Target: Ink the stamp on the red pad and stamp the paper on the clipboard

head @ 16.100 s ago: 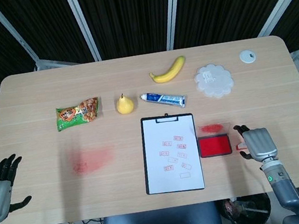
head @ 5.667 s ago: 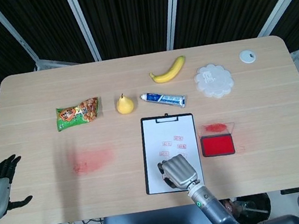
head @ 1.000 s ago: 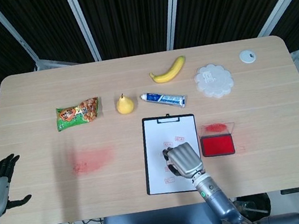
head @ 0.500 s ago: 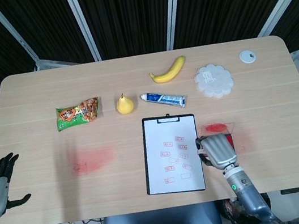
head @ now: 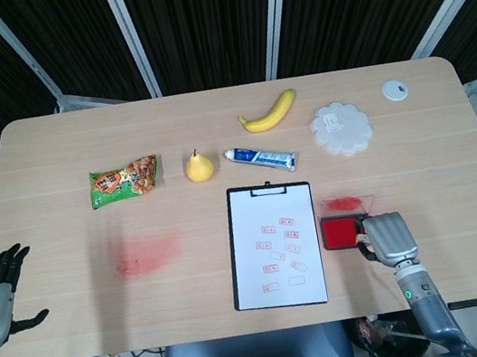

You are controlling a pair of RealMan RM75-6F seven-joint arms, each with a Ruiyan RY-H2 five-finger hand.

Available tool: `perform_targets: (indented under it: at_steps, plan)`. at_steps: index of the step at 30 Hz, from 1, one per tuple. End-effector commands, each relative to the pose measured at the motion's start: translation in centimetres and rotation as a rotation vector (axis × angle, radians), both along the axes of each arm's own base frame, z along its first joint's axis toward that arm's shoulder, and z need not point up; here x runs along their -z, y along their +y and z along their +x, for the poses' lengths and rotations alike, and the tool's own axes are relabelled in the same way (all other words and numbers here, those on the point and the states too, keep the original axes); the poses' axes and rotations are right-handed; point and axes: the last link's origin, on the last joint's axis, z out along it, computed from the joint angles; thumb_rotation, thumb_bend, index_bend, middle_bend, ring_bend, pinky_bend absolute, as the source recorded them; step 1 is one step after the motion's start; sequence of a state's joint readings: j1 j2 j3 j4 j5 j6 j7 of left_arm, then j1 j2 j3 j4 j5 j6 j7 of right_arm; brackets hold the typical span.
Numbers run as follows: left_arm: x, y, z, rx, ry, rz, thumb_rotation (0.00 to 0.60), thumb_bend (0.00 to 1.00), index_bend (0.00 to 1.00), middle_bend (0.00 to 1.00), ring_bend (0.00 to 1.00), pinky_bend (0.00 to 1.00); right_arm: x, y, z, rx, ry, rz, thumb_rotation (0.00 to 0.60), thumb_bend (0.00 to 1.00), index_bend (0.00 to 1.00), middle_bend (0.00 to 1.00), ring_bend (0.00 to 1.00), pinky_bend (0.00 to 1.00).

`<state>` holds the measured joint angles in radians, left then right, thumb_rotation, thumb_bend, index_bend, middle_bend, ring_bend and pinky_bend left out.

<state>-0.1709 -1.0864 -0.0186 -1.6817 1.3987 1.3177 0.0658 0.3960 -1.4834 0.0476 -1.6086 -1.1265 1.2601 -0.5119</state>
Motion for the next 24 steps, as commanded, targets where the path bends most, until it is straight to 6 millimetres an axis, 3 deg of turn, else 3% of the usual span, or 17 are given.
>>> perform_targets:
  at_steps: [1, 10, 16, 24]
  plan:
    - [0.0, 0.0, 0.0, 0.005, 0.002, 0.001, 0.600, 0.04, 0.00, 0.00, 0.00, 0.00, -0.4, -0.2, -2.0, 0.047, 0.013, -0.024, 0.600, 0.60, 0.93, 0.83, 0.83, 0.87]
    - [0.0, -0.2, 0.1, 0.013, 0.013, 0.005, 0.600, 0.04, 0.00, 0.00, 0.00, 0.00, -1.6, -0.6, -5.4, 0.148, 0.008, -0.078, 0.600, 0.57, 0.93, 0.81, 0.82, 0.87]
    - [0.1, -0.3, 0.1, 0.017, 0.023, 0.007, 0.600, 0.04, 0.00, 0.00, 0.00, 0.00, -1.9, -0.9, -6.2, 0.185, -0.013, -0.090, 0.600, 0.51, 0.91, 0.79, 0.81, 0.87]
    - [0.1, -0.4, 0.0, 0.013, 0.031, 0.011, 0.600, 0.04, 0.00, 0.00, 0.00, 0.00, -1.2, -1.0, -7.3, 0.262, -0.075, -0.093, 0.600, 0.51, 0.91, 0.79, 0.81, 0.87]
